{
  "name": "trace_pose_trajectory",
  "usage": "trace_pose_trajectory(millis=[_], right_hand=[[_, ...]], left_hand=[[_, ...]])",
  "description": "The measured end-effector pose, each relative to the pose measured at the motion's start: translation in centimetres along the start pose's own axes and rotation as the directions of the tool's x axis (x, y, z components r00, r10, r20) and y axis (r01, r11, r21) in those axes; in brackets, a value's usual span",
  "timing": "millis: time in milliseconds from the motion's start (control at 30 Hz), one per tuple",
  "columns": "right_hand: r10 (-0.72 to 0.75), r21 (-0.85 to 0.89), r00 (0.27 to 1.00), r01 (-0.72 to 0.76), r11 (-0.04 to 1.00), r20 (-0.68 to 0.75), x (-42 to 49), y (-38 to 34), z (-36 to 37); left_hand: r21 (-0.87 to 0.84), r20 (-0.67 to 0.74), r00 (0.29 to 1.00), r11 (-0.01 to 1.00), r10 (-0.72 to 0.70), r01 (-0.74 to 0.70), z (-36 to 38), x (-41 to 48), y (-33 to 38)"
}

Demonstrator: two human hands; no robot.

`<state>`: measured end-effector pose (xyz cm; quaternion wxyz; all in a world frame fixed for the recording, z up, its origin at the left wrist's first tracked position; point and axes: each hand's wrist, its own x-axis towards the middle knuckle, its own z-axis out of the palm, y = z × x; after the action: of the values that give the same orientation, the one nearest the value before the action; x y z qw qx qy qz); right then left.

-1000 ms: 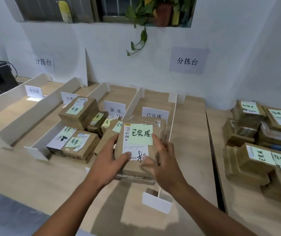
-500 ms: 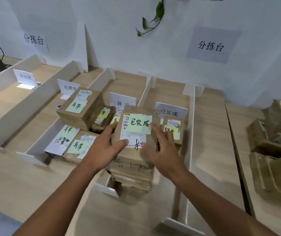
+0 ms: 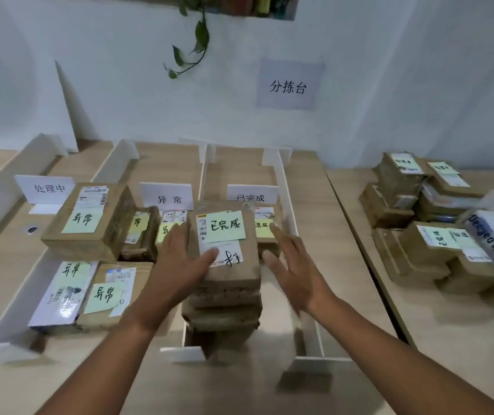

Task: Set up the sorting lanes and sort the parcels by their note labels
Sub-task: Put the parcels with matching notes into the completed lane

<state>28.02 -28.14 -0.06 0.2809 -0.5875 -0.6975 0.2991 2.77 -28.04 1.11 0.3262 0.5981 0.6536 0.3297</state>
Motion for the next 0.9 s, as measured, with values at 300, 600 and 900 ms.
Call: trace_pose_trajectory(millis=[300, 600, 900], right_hand=[[0.091, -0.274, 0.943, -0.183, 0.944, -0.319, -11.4, 8.3, -17.4], [0.093, -0.323, 0.903, -0.244, 0.915, -0.42, -24.5, 20.1, -32.2], [0.181, -0.292, 0.935, -0.273, 0.917, -0.305, -23.9, 30.0, -38.5]], left_hand=[[0.101, 0.048, 0.89, 0.884, 0.453, -0.456, 9.5, -1.8, 14.1], [0.027, 0.225, 0.834, 0.853, 0.504, -0.522, 30.7, -9.3, 26.4], [0.068, 0.26, 0.869, 0.89, 0.421, -0.452, 42.5, -9.1, 28.7]])
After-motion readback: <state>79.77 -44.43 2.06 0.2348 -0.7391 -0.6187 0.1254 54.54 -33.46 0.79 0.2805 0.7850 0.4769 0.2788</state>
